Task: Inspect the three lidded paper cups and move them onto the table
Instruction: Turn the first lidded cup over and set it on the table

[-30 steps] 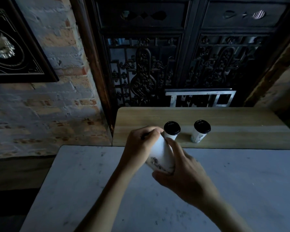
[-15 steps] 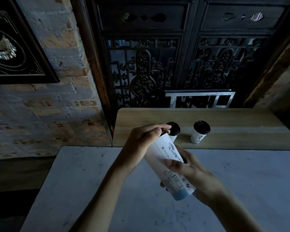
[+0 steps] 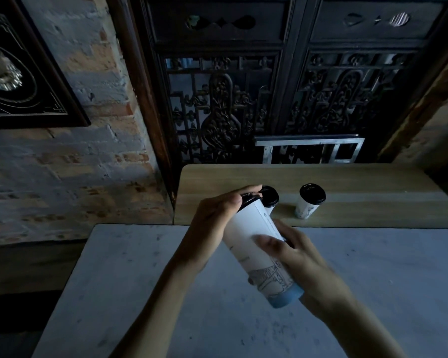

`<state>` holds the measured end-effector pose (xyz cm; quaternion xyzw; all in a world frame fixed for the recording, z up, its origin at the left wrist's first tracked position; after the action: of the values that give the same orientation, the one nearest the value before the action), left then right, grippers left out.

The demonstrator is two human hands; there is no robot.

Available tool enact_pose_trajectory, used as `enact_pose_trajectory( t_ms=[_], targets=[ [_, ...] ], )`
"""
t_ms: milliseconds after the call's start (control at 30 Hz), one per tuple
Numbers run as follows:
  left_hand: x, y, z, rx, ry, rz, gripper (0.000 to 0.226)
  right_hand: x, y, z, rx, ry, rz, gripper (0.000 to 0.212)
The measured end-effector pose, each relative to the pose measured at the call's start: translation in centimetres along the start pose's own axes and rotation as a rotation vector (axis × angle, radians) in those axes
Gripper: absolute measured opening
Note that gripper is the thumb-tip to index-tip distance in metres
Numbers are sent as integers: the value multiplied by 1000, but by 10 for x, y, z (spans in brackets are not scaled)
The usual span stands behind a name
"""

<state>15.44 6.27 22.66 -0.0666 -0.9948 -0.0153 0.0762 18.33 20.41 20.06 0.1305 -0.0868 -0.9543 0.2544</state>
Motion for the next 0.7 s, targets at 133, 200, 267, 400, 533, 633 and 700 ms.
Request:
enact_pose_trajectory(
  t_ms=[133, 200, 267, 400, 533, 633, 700],
  targets=[
    [-1, 7, -8, 91, 24, 73, 42, 1, 4, -3, 82, 5, 38, 56],
    [-1, 7, -9, 131, 52, 83, 52, 0, 4, -2, 108, -1, 39, 57],
    [-1, 7, -10, 157, 62, 90, 57, -1, 2, -3, 94, -8, 22, 55],
    [-2, 7, -15, 181, 103, 103, 47, -4, -1, 5, -12, -11, -31, 53],
    [-2, 9, -18, 225, 128, 116, 50, -5, -2, 9, -29, 16, -39, 57],
    [1, 5, -16, 200, 103, 35, 47, -4, -1, 7, -76, 30, -91, 60],
    [3, 1, -12, 152, 73, -4, 48, -5, -2, 14, -205, -11, -138, 56]
  ],
)
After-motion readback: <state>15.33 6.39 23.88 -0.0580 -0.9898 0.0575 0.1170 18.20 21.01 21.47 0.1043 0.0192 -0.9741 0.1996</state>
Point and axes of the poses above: each hand's wrist, its own x-axis towards the middle knuckle, its own y-axis out of the palm, z = x × y, the point moved 8 cm from there along x, towards the middle knuckle, and after that the axes turned 3 degrees about z, right-handed, at the moved point
